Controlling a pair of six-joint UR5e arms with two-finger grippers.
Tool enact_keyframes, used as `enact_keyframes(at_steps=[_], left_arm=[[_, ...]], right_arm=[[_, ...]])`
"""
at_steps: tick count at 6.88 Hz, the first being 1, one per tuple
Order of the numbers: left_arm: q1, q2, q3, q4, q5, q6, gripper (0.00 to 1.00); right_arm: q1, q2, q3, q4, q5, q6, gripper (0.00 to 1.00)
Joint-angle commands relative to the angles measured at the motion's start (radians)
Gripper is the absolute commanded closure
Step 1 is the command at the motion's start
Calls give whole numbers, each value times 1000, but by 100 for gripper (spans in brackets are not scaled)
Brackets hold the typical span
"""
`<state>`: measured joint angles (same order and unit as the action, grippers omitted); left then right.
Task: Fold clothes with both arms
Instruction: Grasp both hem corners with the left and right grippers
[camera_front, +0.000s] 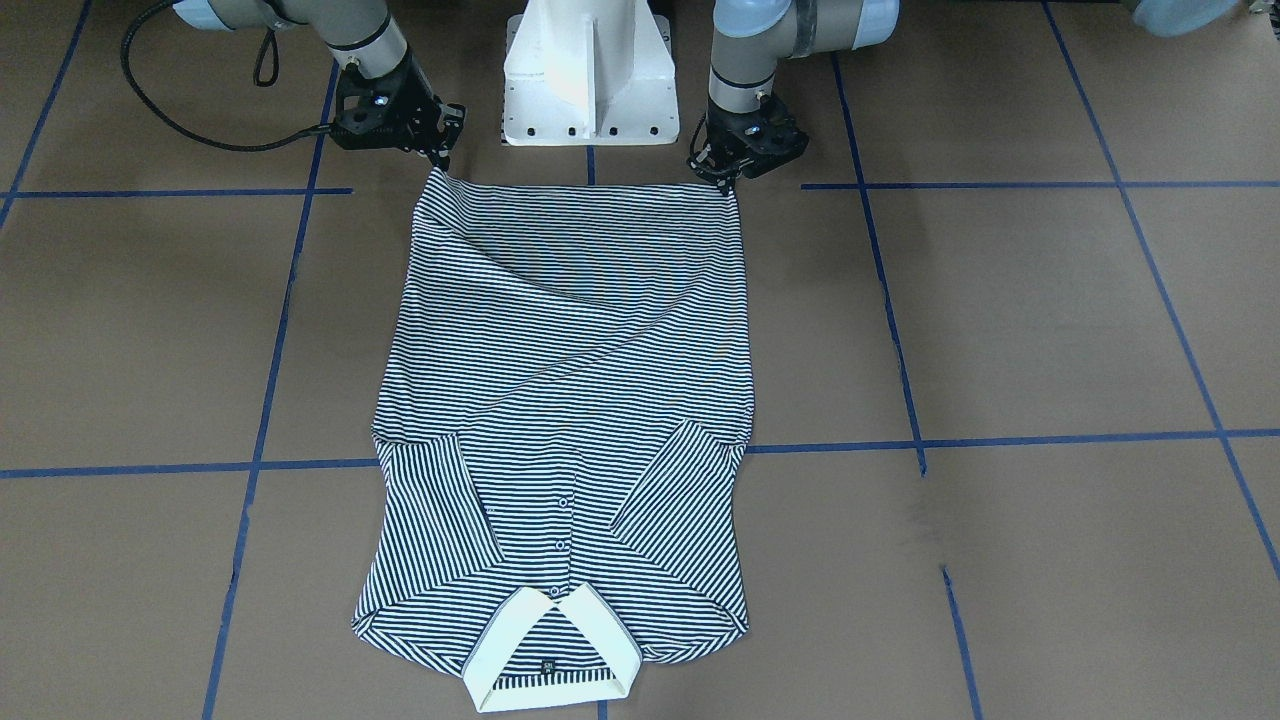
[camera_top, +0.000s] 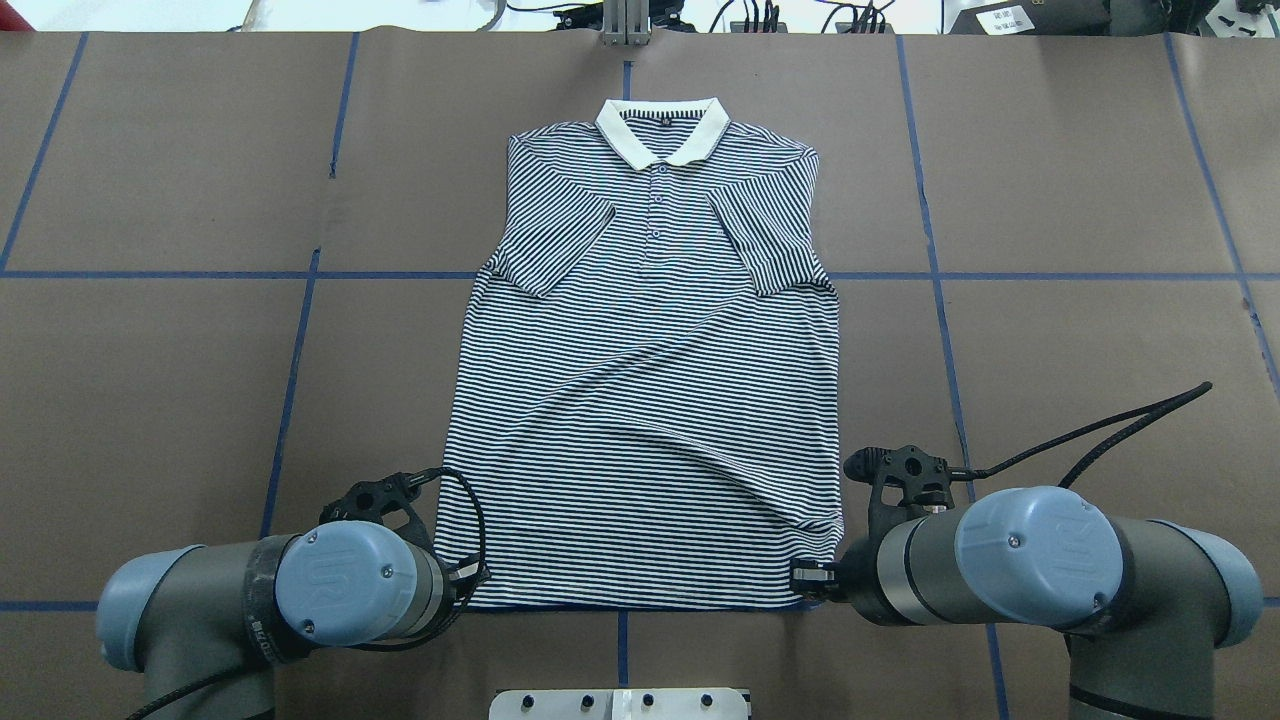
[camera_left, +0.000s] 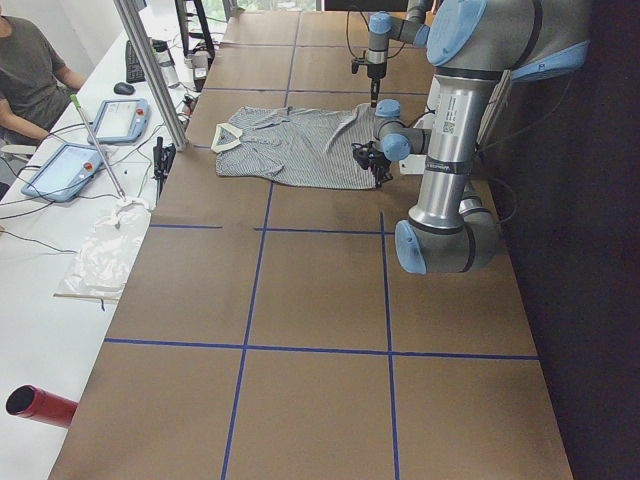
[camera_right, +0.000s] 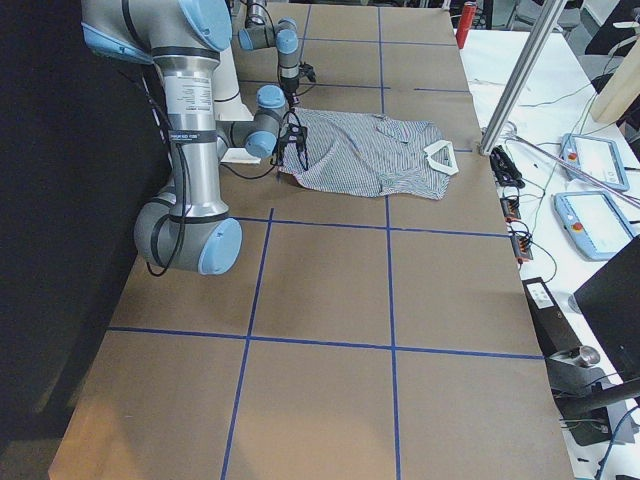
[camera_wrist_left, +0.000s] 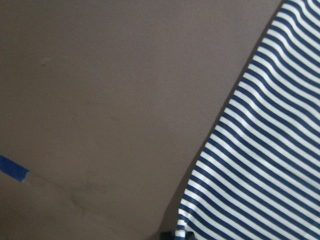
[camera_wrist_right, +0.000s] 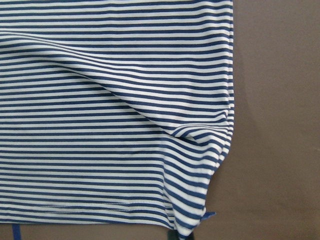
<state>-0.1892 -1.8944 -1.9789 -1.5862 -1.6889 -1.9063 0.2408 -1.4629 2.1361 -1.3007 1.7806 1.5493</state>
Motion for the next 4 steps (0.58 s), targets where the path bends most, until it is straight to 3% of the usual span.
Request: enact_keyframes(at_steps=[1,4], left_arm=[[-1,3,-53,21,0,4,100],[60,20,-307,227,-3,16,100]], right_arm=[[5,-14,36,0,23,-2,100],[12,-69,100,1,74,0,100]])
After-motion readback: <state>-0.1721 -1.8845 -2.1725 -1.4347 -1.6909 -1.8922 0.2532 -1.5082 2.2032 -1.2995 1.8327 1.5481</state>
